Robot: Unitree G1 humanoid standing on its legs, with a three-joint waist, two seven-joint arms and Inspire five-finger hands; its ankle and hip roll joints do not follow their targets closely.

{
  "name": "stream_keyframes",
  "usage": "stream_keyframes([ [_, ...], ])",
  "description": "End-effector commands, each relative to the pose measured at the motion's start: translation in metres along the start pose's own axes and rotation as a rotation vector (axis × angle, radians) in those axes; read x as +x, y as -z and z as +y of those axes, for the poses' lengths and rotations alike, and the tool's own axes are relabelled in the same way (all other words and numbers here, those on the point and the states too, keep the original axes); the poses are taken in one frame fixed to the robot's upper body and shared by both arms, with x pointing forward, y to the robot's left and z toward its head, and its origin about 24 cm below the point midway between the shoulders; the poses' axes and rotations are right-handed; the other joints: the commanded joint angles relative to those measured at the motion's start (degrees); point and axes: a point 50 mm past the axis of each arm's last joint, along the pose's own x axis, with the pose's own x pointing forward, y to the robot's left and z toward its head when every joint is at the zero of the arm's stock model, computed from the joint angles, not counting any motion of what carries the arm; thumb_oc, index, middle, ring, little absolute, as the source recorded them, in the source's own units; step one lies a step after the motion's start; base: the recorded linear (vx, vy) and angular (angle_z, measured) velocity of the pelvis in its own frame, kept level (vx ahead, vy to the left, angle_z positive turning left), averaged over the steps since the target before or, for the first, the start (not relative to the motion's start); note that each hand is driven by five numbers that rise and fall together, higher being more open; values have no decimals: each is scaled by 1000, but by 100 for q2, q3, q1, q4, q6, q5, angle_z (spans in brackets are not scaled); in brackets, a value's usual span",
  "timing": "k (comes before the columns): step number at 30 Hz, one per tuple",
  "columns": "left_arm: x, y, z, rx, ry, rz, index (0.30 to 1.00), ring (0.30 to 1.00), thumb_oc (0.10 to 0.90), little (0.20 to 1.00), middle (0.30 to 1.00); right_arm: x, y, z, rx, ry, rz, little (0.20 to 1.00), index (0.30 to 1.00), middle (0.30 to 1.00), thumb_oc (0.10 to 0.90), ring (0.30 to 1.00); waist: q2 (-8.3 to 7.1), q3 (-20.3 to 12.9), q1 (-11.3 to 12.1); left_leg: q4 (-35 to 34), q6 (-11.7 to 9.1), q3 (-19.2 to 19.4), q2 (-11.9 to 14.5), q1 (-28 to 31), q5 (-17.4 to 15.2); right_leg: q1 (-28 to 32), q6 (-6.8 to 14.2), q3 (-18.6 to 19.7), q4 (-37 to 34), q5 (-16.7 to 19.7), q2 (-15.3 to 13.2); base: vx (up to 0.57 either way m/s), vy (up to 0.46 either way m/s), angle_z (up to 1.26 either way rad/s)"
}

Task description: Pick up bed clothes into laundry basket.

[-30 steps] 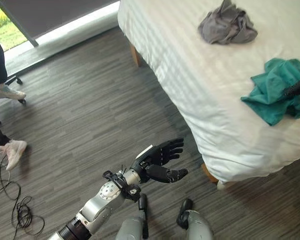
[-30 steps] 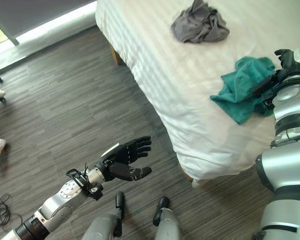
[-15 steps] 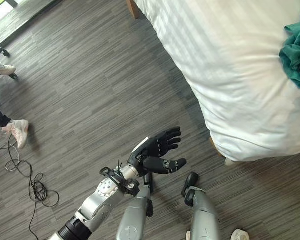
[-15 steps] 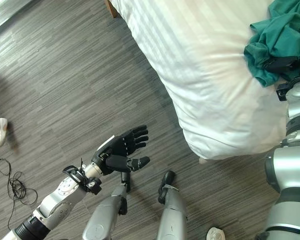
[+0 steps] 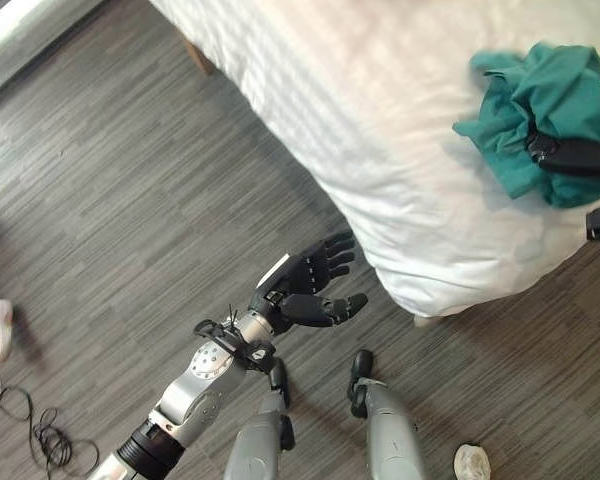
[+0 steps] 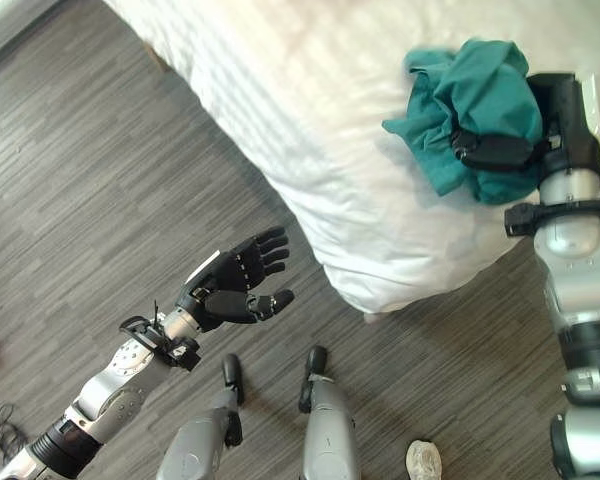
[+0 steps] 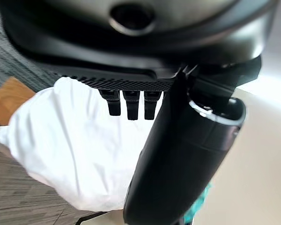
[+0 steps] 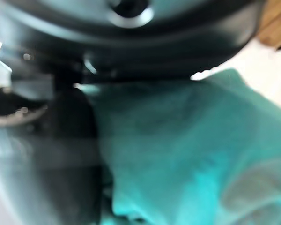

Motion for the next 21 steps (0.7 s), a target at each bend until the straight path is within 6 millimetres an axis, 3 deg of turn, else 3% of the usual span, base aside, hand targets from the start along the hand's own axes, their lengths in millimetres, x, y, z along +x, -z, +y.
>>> stream_keyframes([
  [1,-13,-11,11,-65,-79,-143,900,900,800,900,900,-20,-34,-12,166,81,-240,300,300,300,400,300,-600,-1160,-192,-114,-431,78,345,349,-440,1102,745,508,-1744,748,41,97,10,-7],
  [4,-30,-11,24,-52,-160,-147,900,900,800,900,900,-64,-13,2,302,38,-165,300,300,300,400,300,-716,-1516,-176,-64,-383,127,415,713,-600,1444,731,555,-1768,624,107,145,1,-20],
  [8,-45,2,35,-72,-240,-103,900,900,800,900,900,-105,14,33,459,8,-9,300,300,300,400,300,-801,-1895,-204,-74,-339,198,445,1155,-786,1830,719,583,-1765,487,134,125,11,-18],
  [11,-49,8,35,-76,-264,-78,900,900,800,900,900,-120,18,48,644,47,34,300,300,300,400,300,-830,-2090,-235,-86,-302,215,415,1294,-855,1973,721,608,-1772,430,128,42,30,1],
  [17,-44,12,32,-35,-263,-57,900,900,800,900,900,-157,19,122,970,-177,215,300,300,300,400,300,-835,-2113,-184,-55,-219,257,337,1450,-932,2082,704,719,-1720,407,101,-7,32,-11],
  [20,-44,15,31,-34,-265,-50,900,900,800,900,900,-172,15,148,1054,-308,284,300,300,300,400,300,-815,-2050,-125,-51,-198,223,309,1457,-931,2092,703,717,-1715,417,83,-26,15,-4],
  [21,-44,15,31,-34,-266,-50,900,900,800,900,900,-172,15,149,1054,-309,284,300,300,300,400,300,-816,-2051,-130,-51,-198,222,309,1458,-931,2094,704,716,-1716,417,82,0,0,0],
])
